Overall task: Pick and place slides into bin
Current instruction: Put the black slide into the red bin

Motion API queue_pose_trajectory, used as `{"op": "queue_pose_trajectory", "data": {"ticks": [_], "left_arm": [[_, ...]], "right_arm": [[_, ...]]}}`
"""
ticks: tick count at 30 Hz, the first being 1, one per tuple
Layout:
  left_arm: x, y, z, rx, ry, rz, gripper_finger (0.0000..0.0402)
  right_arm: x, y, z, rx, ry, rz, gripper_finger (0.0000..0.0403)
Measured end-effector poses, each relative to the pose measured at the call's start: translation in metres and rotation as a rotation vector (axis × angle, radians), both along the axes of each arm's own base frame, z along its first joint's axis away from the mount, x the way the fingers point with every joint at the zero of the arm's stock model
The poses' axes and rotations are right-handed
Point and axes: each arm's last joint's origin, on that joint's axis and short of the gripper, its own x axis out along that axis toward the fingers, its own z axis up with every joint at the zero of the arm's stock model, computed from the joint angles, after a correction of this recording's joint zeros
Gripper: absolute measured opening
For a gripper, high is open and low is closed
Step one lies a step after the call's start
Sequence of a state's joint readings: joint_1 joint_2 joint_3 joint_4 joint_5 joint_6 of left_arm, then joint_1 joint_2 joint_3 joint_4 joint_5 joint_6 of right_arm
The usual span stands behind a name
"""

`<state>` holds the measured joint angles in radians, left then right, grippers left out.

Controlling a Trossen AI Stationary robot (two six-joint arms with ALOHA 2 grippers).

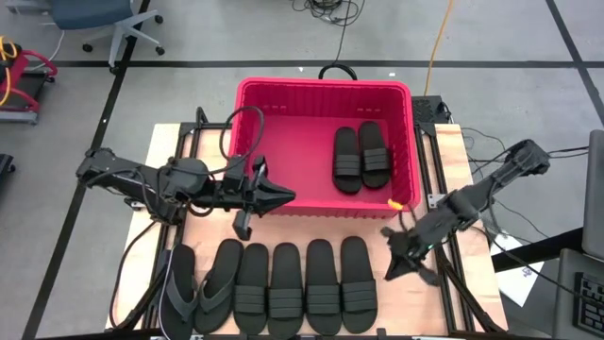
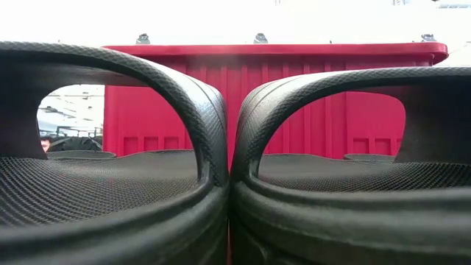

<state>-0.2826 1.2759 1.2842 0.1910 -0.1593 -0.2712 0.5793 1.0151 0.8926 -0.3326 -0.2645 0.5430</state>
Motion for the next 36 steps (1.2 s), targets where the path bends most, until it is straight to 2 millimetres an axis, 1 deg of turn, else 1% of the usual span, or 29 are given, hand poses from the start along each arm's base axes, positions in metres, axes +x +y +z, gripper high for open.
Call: {"op": "queue_pose_trajectory", "data": {"ticks": [3,5,8,14,18,21,24,27,31,36], "left_arm": [[-0.008,0.001,0.002,0.010,0.026,-0.015,0.0026],[-0.013,0.002,0.003,0.014,0.041,-0.018,0.0022],[-0.018,0.003,0.004,0.010,0.058,-0.027,0.0013],[-0.020,0.002,0.002,0.017,0.090,-0.040,0.0001],[-0.020,0.002,0.001,0.005,0.095,-0.042,0.0011],[-0.020,0.002,0.001,0.006,0.097,-0.042,0.0021],[-0.020,0.002,0.001,0.014,0.095,-0.041,0.0027],[-0.020,0.002,0.001,0.017,0.095,-0.040,0.0032],[-0.020,0.002,0.001,0.020,0.095,-0.040,0.0033],[-0.020,0.002,0.001,0.020,0.094,-0.040,0.0033]], "right_arm": [[0.009,0.008,-0.013,-0.004,0.095,-0.024,0.0014],[0.015,0.011,-0.020,-0.020,0.129,-0.042,0.0031],[0.024,0.015,-0.032,-0.065,0.148,-0.081,0.0066],[0.037,0.019,-0.055,-0.141,0.224,-0.079,0.0150],[0.043,0.018,-0.066,-0.185,0.254,-0.077,0.0198],[0.048,0.015,-0.077,-0.207,0.288,-0.090,0.0222],[0.048,0.013,-0.094,-0.201,0.346,-0.070,0.0232],[0.048,0.014,-0.111,-0.149,0.388,-0.047,0.0232],[0.048,0.016,-0.123,-0.076,0.364,-0.035,0.0226],[0.047,0.015,-0.131,-0.051,0.317,-0.038,0.0219]]}}
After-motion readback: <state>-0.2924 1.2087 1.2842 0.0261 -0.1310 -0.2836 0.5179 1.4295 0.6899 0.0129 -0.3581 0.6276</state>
